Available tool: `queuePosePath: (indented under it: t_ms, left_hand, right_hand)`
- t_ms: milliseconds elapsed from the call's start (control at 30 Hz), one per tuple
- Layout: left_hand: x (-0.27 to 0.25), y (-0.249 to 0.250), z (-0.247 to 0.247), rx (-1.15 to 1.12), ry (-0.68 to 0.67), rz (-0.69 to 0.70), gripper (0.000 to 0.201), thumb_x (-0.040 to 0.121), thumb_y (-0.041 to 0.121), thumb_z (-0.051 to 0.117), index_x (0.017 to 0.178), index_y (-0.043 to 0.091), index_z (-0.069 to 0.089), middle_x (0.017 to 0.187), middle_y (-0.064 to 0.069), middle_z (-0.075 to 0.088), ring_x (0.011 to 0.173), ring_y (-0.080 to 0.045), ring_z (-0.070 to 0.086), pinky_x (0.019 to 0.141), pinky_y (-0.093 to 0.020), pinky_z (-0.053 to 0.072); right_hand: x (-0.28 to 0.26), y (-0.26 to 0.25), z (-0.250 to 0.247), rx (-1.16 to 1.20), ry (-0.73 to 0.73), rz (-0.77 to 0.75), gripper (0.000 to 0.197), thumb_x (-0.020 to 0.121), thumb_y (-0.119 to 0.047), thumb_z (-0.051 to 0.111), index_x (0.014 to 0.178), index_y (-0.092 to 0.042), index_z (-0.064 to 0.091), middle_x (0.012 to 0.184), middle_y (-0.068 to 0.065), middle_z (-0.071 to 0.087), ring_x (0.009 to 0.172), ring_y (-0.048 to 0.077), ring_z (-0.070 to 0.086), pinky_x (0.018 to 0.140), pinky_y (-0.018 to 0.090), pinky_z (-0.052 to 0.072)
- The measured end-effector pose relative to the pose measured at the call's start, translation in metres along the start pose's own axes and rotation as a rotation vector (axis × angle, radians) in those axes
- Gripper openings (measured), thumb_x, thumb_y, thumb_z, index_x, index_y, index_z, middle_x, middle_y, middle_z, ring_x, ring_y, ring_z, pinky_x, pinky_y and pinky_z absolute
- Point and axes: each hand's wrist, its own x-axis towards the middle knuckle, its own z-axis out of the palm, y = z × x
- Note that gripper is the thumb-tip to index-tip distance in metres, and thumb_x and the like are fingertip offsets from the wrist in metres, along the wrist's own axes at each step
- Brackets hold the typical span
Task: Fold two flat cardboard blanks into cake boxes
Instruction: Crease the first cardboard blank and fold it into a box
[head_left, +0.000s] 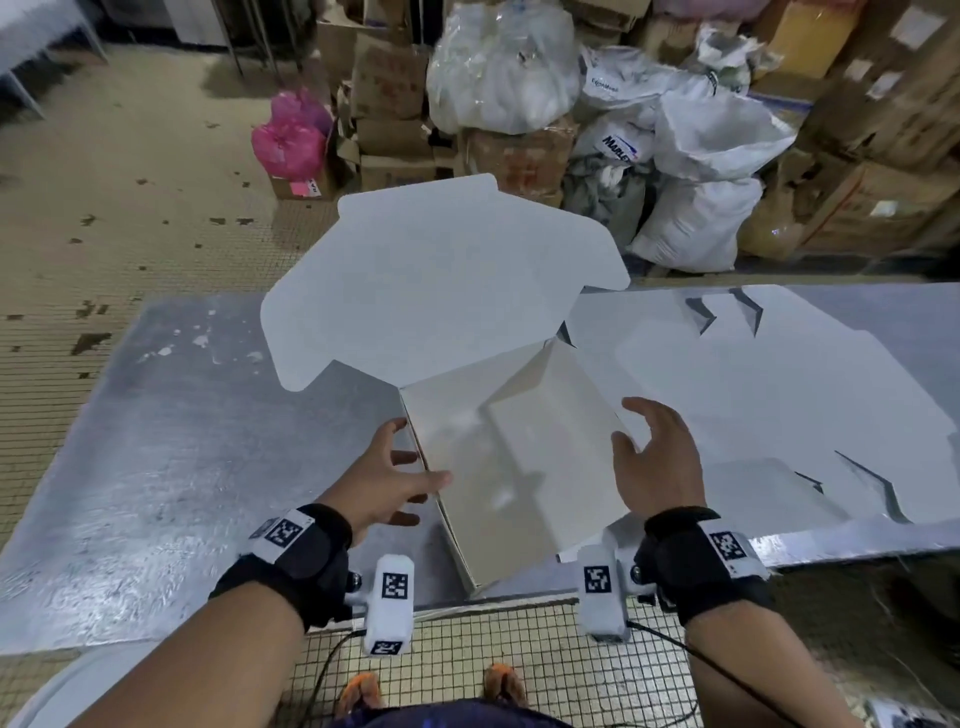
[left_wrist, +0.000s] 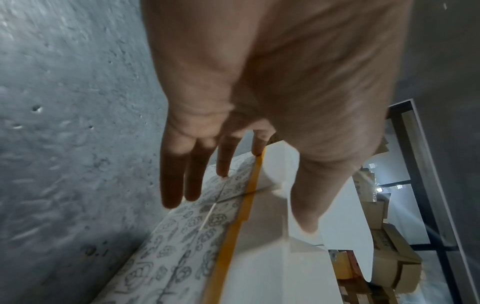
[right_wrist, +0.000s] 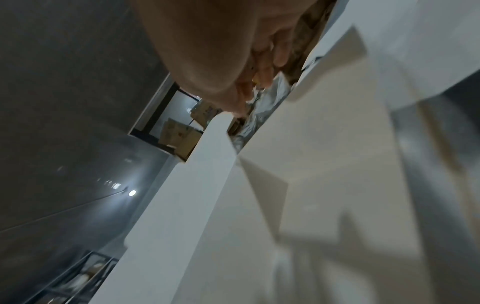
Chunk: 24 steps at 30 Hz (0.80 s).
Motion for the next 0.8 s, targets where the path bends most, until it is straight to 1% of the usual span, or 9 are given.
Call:
queuePosePath:
  t_ms: [67, 100, 167, 233, 333, 467, 533, 667, 800]
  left_hand:
    - [-0.002, 0.003, 0.004, -0.004, 0.002, -0.001, 0.089, 0.079, 0.014, 0.082, 0.145, 0.043, 0.030, 0.130, -0.003, 0.057, 0.096, -0.027, 0.073, 0.078, -0.045, 0.062]
    - [-0.003, 0.006, 0.006, -0.009, 0.016, 0.007, 0.085, 0.082, 0.007, 0.076, 0.146, 0.041, 0.031, 0.129, -0.004, 0.058, 0.097, -0.027, 0.073, 0.078, -0.044, 0.062]
    - [-0.006, 0.012, 0.009, -0.013, 0.065, 0.043, 0.074, 0.087, 0.001, 0.065, 0.144, 0.038, 0.036, 0.128, -0.004, 0.061, 0.098, -0.024, 0.072, 0.073, -0.035, 0.060]
    - [-0.009, 0.018, 0.011, -0.032, 0.116, 0.091, 0.064, 0.091, 0.000, 0.058, 0.140, 0.037, 0.040, 0.128, -0.002, 0.062, 0.094, -0.020, 0.073, 0.069, -0.028, 0.058]
    - [-0.012, 0.022, 0.019, -0.030, 0.180, 0.129, 0.056, 0.095, 0.002, 0.052, 0.139, 0.035, 0.042, 0.124, 0.002, 0.065, 0.090, -0.016, 0.073, 0.067, -0.025, 0.057]
    - [-0.016, 0.021, 0.034, -0.011, 0.247, 0.159, 0.052, 0.098, 0.005, 0.047, 0.137, 0.040, 0.046, 0.124, 0.008, 0.067, 0.101, -0.023, 0.069, 0.087, -0.041, 0.056]
    - [-0.016, 0.024, 0.041, -0.001, 0.254, 0.183, 0.053, 0.099, 0.006, 0.046, 0.139, 0.041, 0.045, 0.126, 0.011, 0.066, 0.104, -0.019, 0.069, 0.093, -0.043, 0.054]
    - [-0.013, 0.037, 0.049, -0.003, 0.243, 0.225, 0.052, 0.100, 0.008, 0.046, 0.141, 0.040, 0.045, 0.126, 0.012, 0.065, 0.101, -0.009, 0.068, 0.083, -0.027, 0.055]
    - [0.001, 0.051, 0.061, 0.001, 0.173, 0.264, 0.048, 0.102, 0.011, 0.046, 0.134, 0.046, 0.046, 0.122, 0.017, 0.066, 0.096, -0.003, 0.069, 0.076, -0.021, 0.054]
  right_hand:
    - [0.005, 0.009, -0.004, 0.005, -0.101, 0.090, 0.044, 0.094, -0.010, 0.056, 0.136, -0.022, 0.051, 0.134, 0.002, 0.057, 0.115, 0.023, 0.056, 0.094, 0.033, 0.044]
    - [0.007, 0.012, -0.004, 0.017, -0.138, 0.103, 0.044, 0.094, -0.009, 0.055, 0.136, -0.023, 0.050, 0.128, 0.002, 0.060, 0.106, 0.022, 0.060, 0.088, 0.032, 0.046]
    - [0.010, 0.018, -0.002, 0.025, -0.190, 0.090, 0.042, 0.095, -0.007, 0.052, 0.134, -0.024, 0.052, 0.112, -0.001, 0.063, 0.088, 0.016, 0.063, 0.068, 0.024, 0.046]
    - [0.013, 0.020, -0.001, 0.020, -0.242, 0.057, 0.040, 0.095, -0.005, 0.050, 0.129, -0.025, 0.056, 0.109, -0.002, 0.063, 0.079, 0.007, 0.061, 0.059, 0.017, 0.042]
    - [0.020, 0.024, -0.003, -0.001, -0.310, 0.003, 0.037, 0.094, -0.007, 0.051, 0.125, -0.026, 0.058, 0.106, -0.003, 0.063, 0.079, 0.005, 0.060, 0.059, 0.016, 0.041]
    - [0.026, 0.026, -0.011, 0.010, -0.329, -0.027, 0.034, 0.093, -0.009, 0.053, 0.123, -0.024, 0.059, 0.099, -0.009, 0.061, 0.080, 0.006, 0.061, 0.063, 0.020, 0.046]
    - [0.029, 0.028, -0.017, 0.019, -0.309, -0.042, 0.033, 0.093, -0.009, 0.053, 0.122, -0.024, 0.059, 0.099, -0.009, 0.061, 0.080, 0.004, 0.061, 0.063, 0.014, 0.043]
    - [0.036, 0.032, -0.030, 0.036, -0.249, -0.037, 0.034, 0.093, -0.008, 0.053, 0.123, -0.024, 0.060, 0.102, -0.006, 0.062, 0.080, -0.001, 0.058, 0.062, 0.009, 0.038]
    - [0.043, 0.040, -0.043, 0.045, -0.181, -0.020, 0.036, 0.093, -0.007, 0.052, 0.124, -0.024, 0.061, 0.102, -0.006, 0.062, 0.080, -0.001, 0.059, 0.060, 0.007, 0.037]
